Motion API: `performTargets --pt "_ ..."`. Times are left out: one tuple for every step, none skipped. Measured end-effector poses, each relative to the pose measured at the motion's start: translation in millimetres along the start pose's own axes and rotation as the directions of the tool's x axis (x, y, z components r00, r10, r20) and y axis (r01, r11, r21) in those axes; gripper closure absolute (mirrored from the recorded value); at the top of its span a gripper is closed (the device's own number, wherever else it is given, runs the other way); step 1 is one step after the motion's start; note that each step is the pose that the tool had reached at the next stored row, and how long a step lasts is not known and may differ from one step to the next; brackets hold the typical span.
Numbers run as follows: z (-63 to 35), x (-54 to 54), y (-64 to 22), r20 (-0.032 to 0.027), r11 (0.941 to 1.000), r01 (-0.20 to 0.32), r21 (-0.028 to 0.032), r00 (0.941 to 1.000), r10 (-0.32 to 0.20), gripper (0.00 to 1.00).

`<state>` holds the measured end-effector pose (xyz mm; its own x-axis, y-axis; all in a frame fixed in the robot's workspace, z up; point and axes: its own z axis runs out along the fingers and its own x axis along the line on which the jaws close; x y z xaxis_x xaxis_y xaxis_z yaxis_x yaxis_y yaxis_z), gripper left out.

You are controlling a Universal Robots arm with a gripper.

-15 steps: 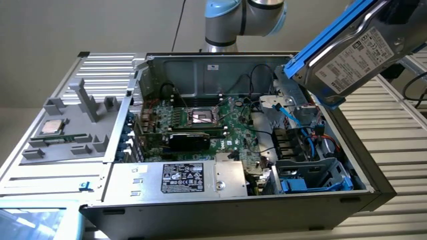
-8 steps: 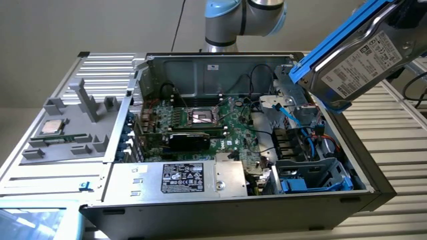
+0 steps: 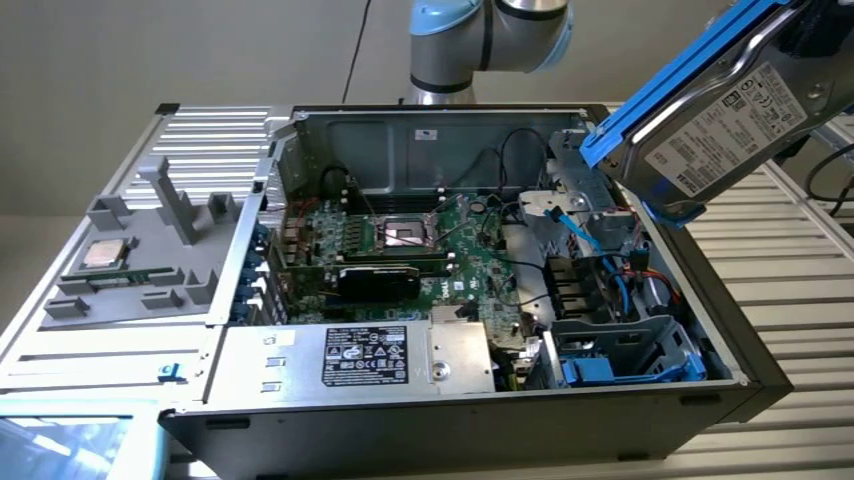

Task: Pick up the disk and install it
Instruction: 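Insert the disk into the insertion slot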

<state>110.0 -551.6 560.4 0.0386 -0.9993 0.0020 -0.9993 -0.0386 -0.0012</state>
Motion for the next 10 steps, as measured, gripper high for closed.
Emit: performTargets --pt "0.0 0.0 0.0 0.0 1.0 0.0 0.0 1.0 0.0 0.61" --pt "0.0 0.0 0.0 0.0 1.0 0.0 0.0 1.0 0.0 0.61" --pt "0.0 0.0 0.0 0.0 1.0 0.0 0.0 1.0 0.0 0.61" --pt "0.0 0.0 0.0 0.0 1.0 0.0 0.0 1.0 0.0 0.61" --pt "0.0 0.0 0.0 0.0 1.0 0.0 0.0 1.0 0.0 0.61" --pt "0.0 0.0 0.0 -0.0001 1.0 0.0 0.0006 1.0 0.0 0.61" --pt "0.0 0.0 0.2 -0.0002 1.0 0.0 0.0018 1.0 0.0 0.61" --pt "-0.1 0.0 0.5 -0.0003 1.0 0.0 0.0041 1.0 0.0 0.61" --pt "0.0 -0.1 1.0 -0.0004 1.0 0.0 0.0073 1.0 0.0 0.61" --pt "0.0 -0.1 1.6 -0.0004 0.9999 0.0 0.0106 1.0 0.0 0.61"
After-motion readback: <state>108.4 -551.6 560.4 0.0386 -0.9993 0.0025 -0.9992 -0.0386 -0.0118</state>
